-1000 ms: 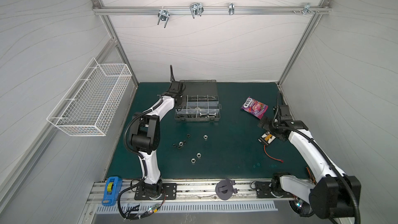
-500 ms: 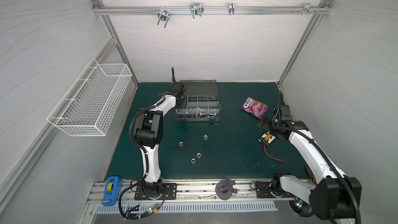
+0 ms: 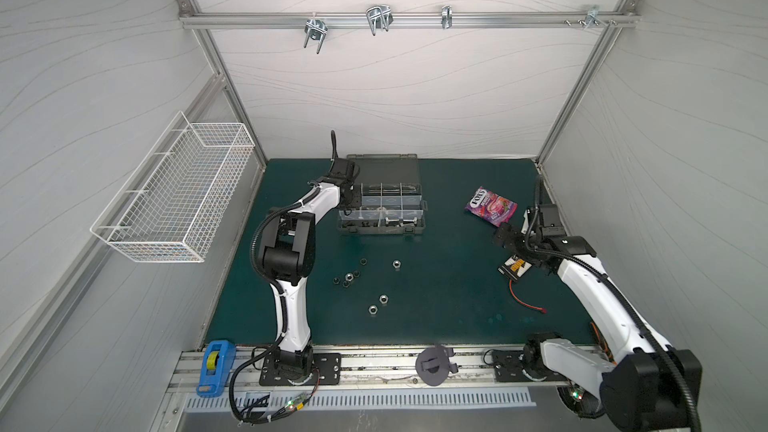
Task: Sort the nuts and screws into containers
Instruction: 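Draw the left gripper back over the nuts while moving the right gripper toward them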
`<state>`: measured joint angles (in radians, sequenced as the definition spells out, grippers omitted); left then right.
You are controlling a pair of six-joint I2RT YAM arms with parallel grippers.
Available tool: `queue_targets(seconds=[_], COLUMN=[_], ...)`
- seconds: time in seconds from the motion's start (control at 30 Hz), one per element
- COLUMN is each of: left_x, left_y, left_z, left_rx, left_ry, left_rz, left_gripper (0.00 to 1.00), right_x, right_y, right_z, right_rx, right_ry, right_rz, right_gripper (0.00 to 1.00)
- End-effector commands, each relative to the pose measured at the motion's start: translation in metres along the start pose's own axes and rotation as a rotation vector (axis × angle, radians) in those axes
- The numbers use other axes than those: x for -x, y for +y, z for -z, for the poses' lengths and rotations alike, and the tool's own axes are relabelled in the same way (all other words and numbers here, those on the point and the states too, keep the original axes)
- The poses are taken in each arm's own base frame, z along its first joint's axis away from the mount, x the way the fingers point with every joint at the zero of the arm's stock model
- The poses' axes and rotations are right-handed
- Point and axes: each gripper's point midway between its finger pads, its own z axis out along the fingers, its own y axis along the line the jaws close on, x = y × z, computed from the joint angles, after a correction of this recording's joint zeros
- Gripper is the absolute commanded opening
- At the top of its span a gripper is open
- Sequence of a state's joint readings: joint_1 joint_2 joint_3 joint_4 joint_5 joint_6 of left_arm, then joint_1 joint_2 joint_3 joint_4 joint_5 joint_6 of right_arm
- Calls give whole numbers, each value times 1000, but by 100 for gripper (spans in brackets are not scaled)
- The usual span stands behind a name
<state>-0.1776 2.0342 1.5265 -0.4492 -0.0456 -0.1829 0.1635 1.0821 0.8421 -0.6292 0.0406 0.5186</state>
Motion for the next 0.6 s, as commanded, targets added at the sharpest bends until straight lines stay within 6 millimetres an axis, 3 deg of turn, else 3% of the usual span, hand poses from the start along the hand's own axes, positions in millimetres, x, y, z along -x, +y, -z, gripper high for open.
queue_targets(seconds=[0.0,0.2,0.4,0.57], left_x=[13,8,-3,-25], left_y=[-1,3,5,3], left_z=[25,55,88,109], left_rx=[-18,-27,-54,-81], left_ry=[-62,-107,-157,-184], left_rz=[31,78,145,178], left_gripper=[37,57,99,99], right_x=[-4,-15,-26,-39], right_y=[11,36,62,87], right_z=[-3,-10,-19,-28], right_rx=[-2,-19,-18,14], right_ry=[10,21,44,76], right_rz=[85,239,344,404], right_gripper=[99,99,99,99])
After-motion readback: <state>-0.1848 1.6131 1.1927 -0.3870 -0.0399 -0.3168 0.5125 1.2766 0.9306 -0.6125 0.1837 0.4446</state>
